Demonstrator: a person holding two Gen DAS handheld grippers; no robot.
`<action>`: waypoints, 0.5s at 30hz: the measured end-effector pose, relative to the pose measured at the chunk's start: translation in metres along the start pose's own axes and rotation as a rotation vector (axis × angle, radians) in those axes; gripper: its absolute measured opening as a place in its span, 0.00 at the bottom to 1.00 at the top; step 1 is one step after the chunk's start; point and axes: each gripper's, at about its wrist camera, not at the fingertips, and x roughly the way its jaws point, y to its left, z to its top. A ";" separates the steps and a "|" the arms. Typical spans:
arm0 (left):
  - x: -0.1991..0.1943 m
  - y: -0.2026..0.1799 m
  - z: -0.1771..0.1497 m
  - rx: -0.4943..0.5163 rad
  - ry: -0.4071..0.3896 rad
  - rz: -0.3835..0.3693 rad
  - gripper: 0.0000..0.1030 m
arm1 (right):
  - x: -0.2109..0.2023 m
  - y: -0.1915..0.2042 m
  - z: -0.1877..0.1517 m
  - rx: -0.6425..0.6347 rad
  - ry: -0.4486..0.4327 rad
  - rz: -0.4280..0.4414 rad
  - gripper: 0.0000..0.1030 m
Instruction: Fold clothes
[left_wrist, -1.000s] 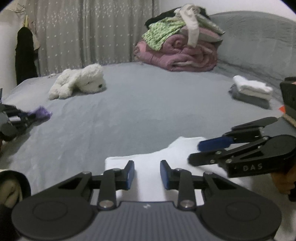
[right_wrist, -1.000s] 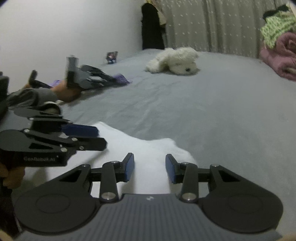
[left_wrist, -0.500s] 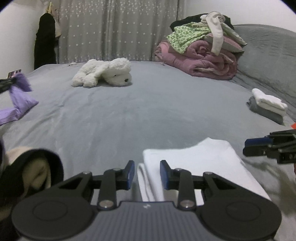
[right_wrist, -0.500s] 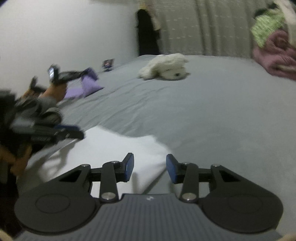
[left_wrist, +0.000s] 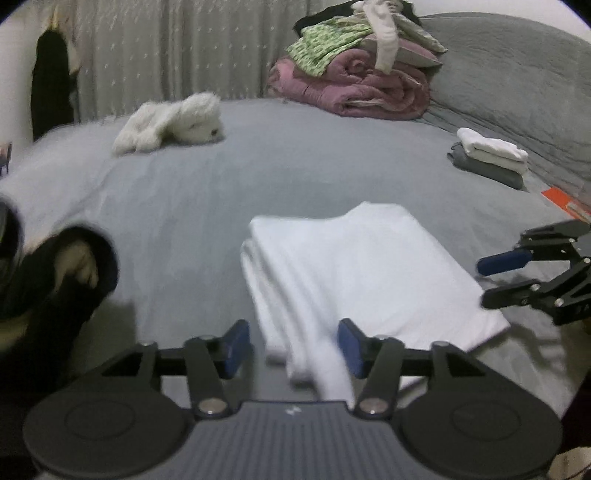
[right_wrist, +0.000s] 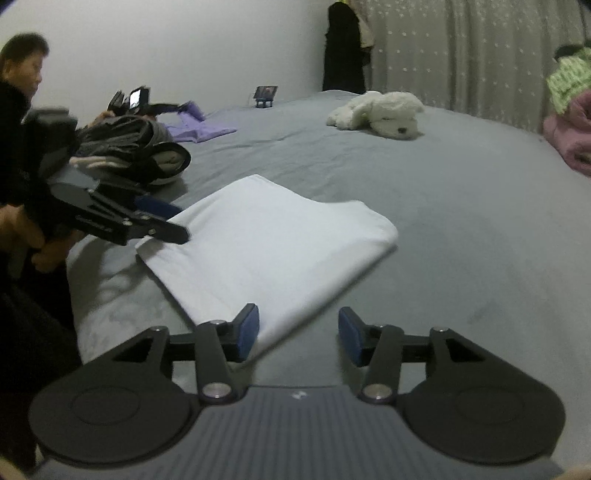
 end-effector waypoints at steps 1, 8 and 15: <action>-0.001 0.005 -0.001 -0.030 0.009 -0.024 0.65 | -0.003 -0.003 -0.002 0.015 0.004 0.001 0.53; 0.000 0.045 -0.004 -0.325 0.051 -0.212 0.95 | -0.023 -0.042 -0.016 0.415 0.023 0.262 0.66; 0.019 0.065 0.003 -0.557 0.055 -0.277 0.96 | -0.010 -0.070 -0.016 0.724 0.082 0.363 0.68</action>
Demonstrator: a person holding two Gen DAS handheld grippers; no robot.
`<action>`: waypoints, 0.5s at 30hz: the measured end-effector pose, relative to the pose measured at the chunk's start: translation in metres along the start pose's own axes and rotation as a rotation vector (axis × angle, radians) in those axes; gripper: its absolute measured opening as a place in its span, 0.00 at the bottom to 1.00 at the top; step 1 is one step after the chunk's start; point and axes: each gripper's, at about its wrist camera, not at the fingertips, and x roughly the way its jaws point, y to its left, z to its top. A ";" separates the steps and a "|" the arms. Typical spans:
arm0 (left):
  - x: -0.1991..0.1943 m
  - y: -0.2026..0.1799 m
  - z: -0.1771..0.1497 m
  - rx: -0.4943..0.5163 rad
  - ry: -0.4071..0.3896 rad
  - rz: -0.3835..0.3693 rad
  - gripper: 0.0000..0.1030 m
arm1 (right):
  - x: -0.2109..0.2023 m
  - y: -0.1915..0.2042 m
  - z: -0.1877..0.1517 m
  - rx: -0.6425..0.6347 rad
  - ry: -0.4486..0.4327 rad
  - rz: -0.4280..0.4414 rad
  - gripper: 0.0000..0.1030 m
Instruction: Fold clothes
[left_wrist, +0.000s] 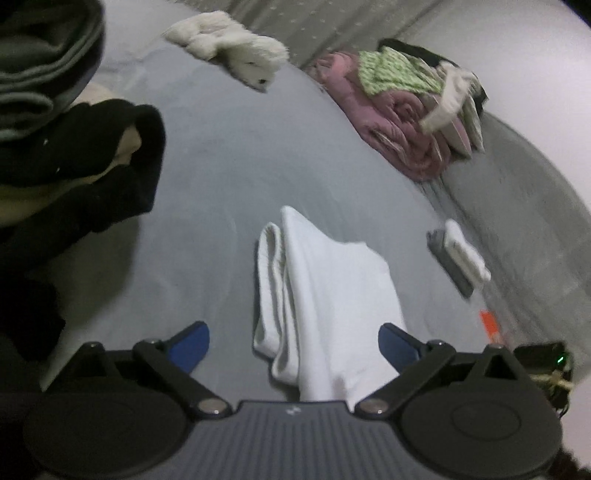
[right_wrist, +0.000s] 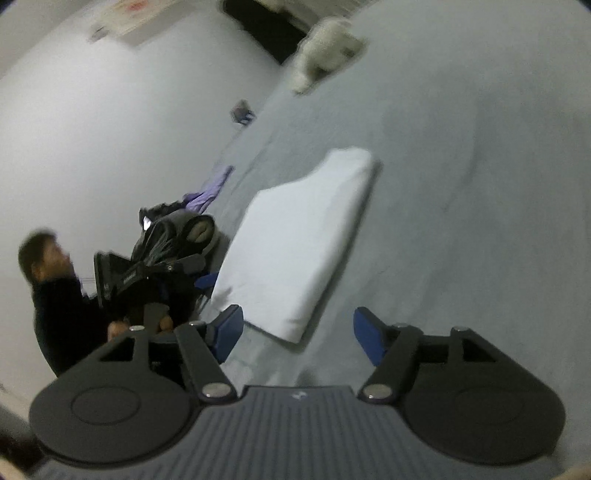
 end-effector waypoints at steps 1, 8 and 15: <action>0.003 0.001 0.002 -0.013 -0.002 -0.002 0.96 | 0.001 -0.002 0.002 0.029 -0.004 0.010 0.68; 0.026 0.002 0.016 -0.088 0.000 -0.030 0.96 | 0.009 -0.014 0.014 0.174 -0.039 0.031 0.68; 0.039 0.000 0.022 -0.111 -0.022 -0.040 0.94 | 0.023 -0.010 0.028 0.211 -0.074 -0.034 0.68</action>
